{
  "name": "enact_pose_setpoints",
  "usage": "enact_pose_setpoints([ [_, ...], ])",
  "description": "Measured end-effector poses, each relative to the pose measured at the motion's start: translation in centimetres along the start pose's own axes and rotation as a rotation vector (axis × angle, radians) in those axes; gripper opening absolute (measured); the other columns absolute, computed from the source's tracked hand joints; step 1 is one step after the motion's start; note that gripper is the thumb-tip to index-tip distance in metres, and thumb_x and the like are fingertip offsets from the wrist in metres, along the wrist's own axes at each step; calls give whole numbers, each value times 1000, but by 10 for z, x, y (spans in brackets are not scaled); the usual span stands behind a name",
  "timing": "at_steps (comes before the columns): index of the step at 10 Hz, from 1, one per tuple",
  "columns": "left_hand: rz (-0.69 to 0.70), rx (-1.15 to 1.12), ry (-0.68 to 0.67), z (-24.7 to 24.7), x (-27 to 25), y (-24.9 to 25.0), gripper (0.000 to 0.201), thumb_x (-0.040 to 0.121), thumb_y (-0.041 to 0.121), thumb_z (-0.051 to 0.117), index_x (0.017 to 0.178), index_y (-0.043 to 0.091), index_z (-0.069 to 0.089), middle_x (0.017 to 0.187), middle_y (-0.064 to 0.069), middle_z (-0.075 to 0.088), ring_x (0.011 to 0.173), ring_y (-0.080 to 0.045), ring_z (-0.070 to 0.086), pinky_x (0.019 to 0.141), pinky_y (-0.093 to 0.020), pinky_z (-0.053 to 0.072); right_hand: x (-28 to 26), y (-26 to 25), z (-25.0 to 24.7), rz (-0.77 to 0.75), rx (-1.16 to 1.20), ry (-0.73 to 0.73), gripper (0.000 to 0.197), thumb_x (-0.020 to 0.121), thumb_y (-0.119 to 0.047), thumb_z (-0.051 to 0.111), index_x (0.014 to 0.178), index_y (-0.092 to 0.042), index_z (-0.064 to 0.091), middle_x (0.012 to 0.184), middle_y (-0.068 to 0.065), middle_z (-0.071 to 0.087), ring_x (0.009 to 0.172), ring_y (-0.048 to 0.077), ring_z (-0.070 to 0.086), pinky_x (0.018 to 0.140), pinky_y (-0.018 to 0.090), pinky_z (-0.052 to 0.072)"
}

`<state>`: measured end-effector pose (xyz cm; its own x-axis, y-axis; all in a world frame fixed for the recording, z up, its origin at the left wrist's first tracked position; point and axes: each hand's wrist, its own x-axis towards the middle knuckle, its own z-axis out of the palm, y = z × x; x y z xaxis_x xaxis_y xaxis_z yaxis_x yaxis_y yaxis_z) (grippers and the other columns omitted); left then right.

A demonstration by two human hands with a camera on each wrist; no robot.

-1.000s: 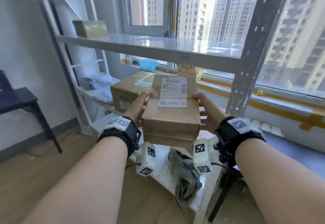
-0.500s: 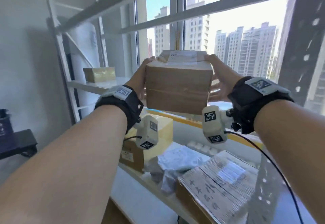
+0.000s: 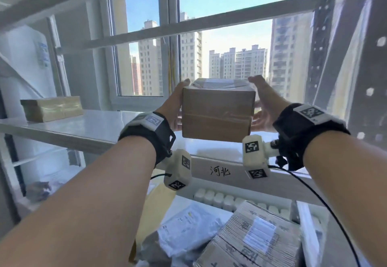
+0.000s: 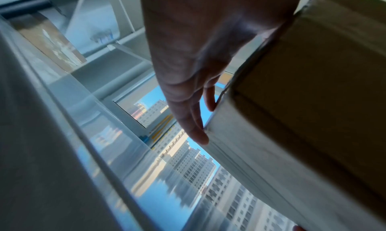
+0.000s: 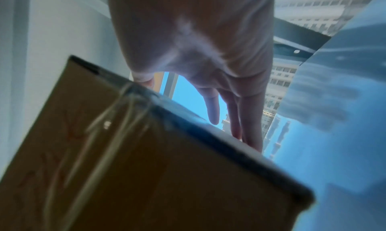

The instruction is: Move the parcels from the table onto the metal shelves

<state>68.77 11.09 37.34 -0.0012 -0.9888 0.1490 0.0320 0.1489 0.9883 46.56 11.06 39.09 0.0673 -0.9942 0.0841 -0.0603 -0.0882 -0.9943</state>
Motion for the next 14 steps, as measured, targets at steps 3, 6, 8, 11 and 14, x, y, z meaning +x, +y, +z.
enact_pose_setpoints([
  [3, -121, 170, -258, 23, 49, -23, 50, 85, 71, 43, 86, 25, 63, 91, -3, 64, 83, -25, 65, 92, -45, 53, 2, 28, -11, 71, -30, 315, 80, 62, -60, 55, 128, -15, 57, 137, 22, 56, 123, 43, 56, 104, 62, 39],
  [6, -191, 92, -360, 4, 59, -29, 64, 68, 73, 54, 105, 21, 60, 91, -12, 60, 76, -31, 64, 96, -50, 50, 3, 38, 13, 43, 145, 331, 28, 74, -46, 50, 80, -18, 50, 75, 2, 57, 69, 25, 58, 82, 37, 44],
  [8, -196, 16, -346, 0, 54, -32, 36, 75, 54, 56, 81, 19, 51, 66, -4, 52, 52, -19, 56, 64, -28, 50, 2, 45, 25, 55, 182, 361, 31, 84, -46, 46, 85, -16, 55, 69, 3, 58, 64, 21, 59, 61, 28, 52],
  [11, -236, 33, -236, -8, 42, -26, 93, 60, 65, 57, 140, 20, 42, 130, -21, 53, 113, -36, 60, 96, -47, 50, -14, 32, 25, 40, 63, 386, 48, 91, -48, 39, 112, -8, 57, 83, 9, 58, 73, 23, 59, 72, 35, 54],
  [14, -81, 291, -81, -14, -7, -7, 66, 96, 55, 36, 149, 16, 33, 144, -14, 42, 130, -34, 44, 104, -47, 41, -60, 12, 41, -94, -444, 504, 57, 99, -39, 27, 138, -1, 45, 142, 22, 49, 131, 36, 45, 111, 46, 32],
])
